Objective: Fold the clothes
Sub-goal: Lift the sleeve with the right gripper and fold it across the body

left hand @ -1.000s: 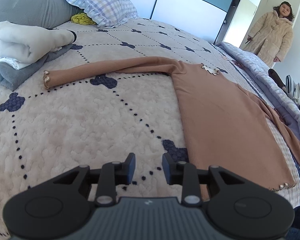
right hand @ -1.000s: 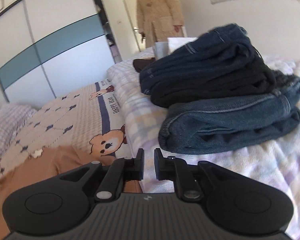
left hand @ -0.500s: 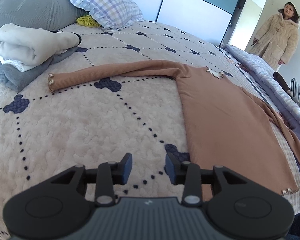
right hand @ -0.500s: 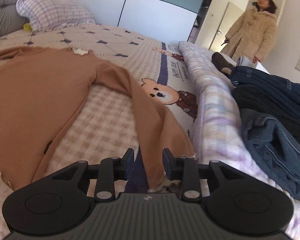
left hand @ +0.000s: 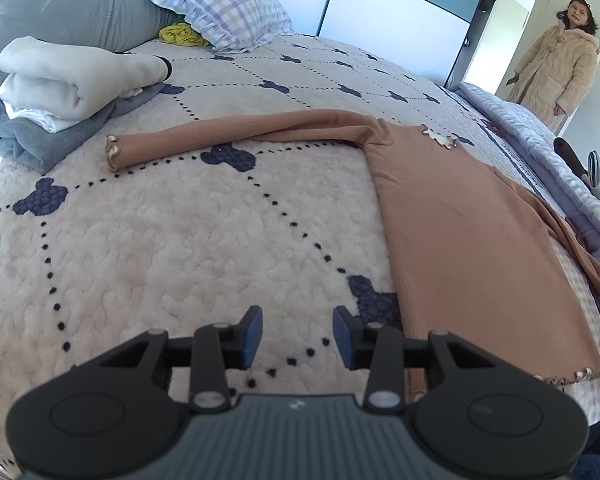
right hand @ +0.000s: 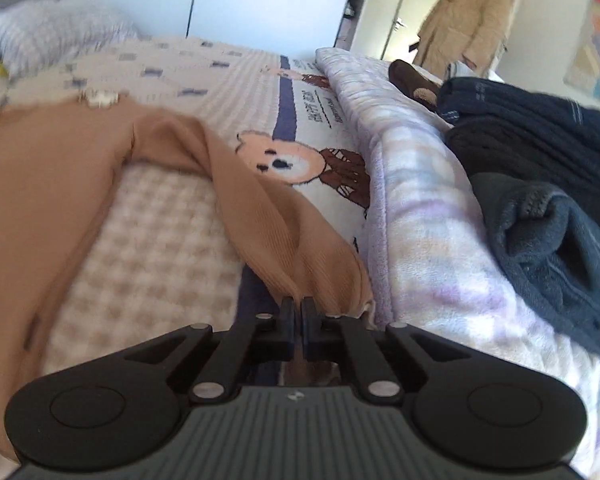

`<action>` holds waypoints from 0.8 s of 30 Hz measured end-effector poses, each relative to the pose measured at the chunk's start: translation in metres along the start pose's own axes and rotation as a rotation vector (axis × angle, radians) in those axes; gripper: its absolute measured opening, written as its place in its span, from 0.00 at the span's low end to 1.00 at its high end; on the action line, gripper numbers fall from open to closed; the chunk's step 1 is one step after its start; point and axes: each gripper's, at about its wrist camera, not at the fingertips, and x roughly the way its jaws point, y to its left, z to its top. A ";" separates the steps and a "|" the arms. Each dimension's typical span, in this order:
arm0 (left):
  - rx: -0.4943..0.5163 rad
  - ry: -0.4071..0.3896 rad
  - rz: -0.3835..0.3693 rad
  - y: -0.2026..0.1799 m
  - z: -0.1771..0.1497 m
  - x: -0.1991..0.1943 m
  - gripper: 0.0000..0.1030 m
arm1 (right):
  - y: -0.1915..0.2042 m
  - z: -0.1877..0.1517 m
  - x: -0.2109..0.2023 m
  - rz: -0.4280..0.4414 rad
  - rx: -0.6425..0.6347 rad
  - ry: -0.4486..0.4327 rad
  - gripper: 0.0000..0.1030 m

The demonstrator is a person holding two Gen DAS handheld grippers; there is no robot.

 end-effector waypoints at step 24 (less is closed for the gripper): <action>-0.032 -0.026 -0.078 0.003 0.000 -0.009 0.39 | 0.189 0.121 -0.035 0.799 0.326 0.068 0.07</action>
